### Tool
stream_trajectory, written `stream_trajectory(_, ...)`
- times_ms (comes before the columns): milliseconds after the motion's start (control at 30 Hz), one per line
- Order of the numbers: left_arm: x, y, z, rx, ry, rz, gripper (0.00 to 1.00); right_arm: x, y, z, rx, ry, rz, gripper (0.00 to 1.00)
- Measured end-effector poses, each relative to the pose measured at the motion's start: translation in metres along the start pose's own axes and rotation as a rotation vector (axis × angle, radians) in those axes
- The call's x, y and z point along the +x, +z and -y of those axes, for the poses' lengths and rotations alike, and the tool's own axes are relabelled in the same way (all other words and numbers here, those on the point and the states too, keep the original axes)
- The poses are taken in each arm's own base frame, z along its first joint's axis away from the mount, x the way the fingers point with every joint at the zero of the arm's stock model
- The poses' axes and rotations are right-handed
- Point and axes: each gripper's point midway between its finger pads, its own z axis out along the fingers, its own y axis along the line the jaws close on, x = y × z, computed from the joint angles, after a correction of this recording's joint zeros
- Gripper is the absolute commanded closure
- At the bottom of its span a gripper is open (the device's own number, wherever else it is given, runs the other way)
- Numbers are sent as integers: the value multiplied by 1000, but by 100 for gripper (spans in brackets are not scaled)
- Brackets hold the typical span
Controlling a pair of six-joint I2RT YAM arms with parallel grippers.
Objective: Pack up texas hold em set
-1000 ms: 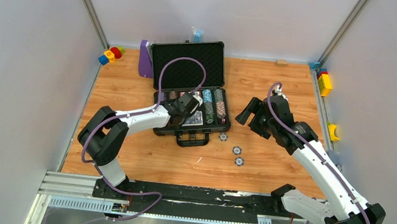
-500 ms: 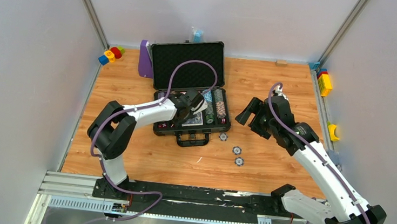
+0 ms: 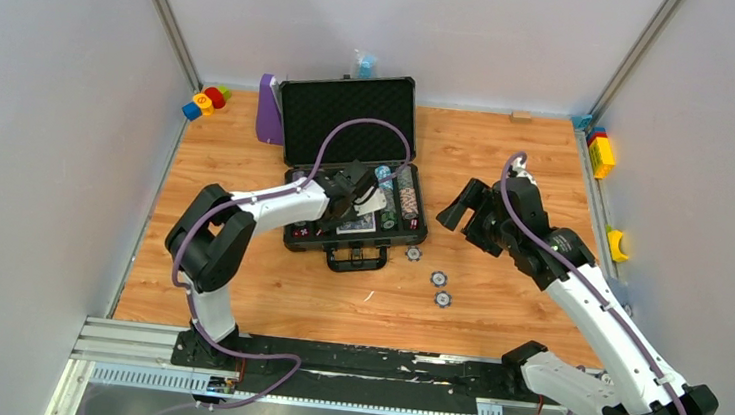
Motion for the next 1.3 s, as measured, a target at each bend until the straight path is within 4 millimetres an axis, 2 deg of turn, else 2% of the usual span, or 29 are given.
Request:
stream_trajectory(467, 1, 0, -8, -168, 40, 64, 53, 0, -1, -1, -6, 1, 0, 21)
stream_trajectory(900, 2, -1, -12, -234, 7, 109, 53, 1, -1, -2, -8, 1, -4, 21)
stream_trajectory(1300, -9, -15, -23, -292, -53, 219, 53, 1, -1, -2, -9, 1, -4, 21)
